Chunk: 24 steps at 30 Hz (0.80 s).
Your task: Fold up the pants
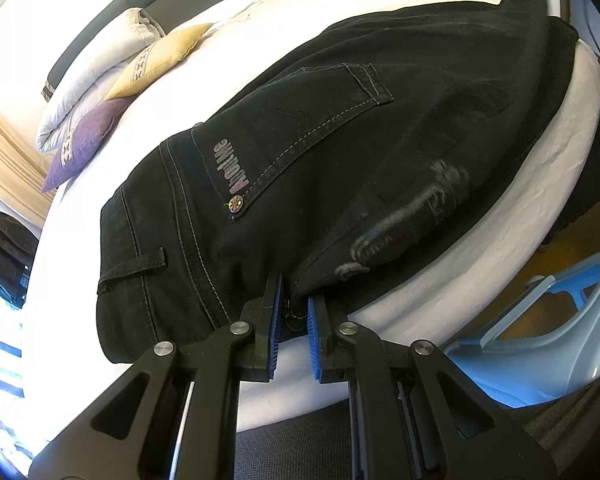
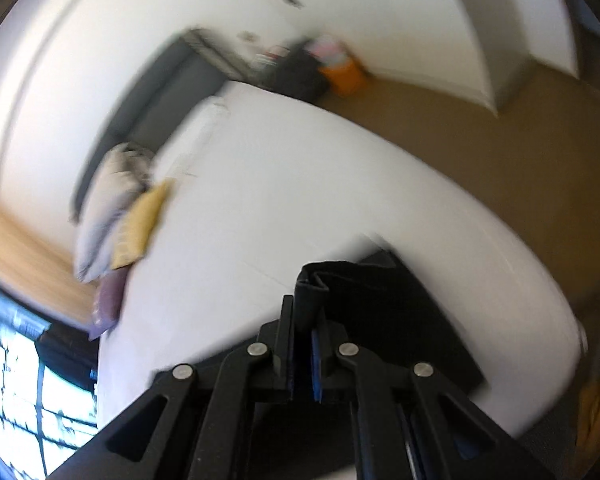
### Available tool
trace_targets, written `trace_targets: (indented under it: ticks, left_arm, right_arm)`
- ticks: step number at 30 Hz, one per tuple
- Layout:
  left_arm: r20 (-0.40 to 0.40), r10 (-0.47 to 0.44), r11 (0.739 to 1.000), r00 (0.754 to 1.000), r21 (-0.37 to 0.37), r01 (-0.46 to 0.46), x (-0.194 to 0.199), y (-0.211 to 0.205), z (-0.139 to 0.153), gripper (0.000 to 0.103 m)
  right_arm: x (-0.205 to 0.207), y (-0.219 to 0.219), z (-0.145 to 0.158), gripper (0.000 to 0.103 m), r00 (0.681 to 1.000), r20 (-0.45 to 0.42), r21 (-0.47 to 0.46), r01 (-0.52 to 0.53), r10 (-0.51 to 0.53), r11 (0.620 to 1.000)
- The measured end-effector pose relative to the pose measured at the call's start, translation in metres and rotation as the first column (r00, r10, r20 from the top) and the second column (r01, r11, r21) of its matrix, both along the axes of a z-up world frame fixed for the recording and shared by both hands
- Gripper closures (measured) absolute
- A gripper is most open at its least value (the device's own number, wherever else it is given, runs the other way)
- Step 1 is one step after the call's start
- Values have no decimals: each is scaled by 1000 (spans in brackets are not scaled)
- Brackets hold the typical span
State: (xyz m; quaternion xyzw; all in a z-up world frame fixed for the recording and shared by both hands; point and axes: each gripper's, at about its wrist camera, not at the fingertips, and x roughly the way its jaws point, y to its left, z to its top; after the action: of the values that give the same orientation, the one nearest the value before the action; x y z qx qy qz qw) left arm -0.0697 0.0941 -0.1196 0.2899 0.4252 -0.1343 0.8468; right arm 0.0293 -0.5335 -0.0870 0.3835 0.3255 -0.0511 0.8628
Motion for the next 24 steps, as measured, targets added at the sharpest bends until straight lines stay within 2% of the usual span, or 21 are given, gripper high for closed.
trace_targets:
  ticks: [3,5,7,11,14,17,22,24]
  left_arm:
    - [4,7,1000,1000,1,-7,0,0,0,92]
    - [8,12,1000,1000,-4,-12,0,1,0,92]
    - [13,15,1000,1000,-8,-15,0,3,-1,92]
    - [10,14,1000,1000,-12,-14,0,6,-1,92]
    - [5,11,1000,1000,-6,-11,1,7,-1,92]
    - [4,13,1000,1000,-2,-13,1,6,0,92]
    - [5,14,1000,1000,4,-14,2,3,-1,92]
    - [6,12,1000,1000,7,-12,1,2,-1,92]
  right_arm:
    - [14,14,41,96,991,118,-70,-48,56,996]
    - [11,17,46,96,985,159,-101,-56,71,993]
    - [6,10,28,96,991,128,-93,-36,48,995]
    - [-21,-10,-35,96,997,73,44,22,-25,999]
    - [-44,-20,-62,96,997,33,109,68,-72,992]
    - [-67,-26,-85,96,993,-20,183,115,-113,976]
    - [-96,-29,-112,96,982,-125,223,164,-139,961]
    - [-96,-28,-119,96,981,-130,230,171,-144,958]
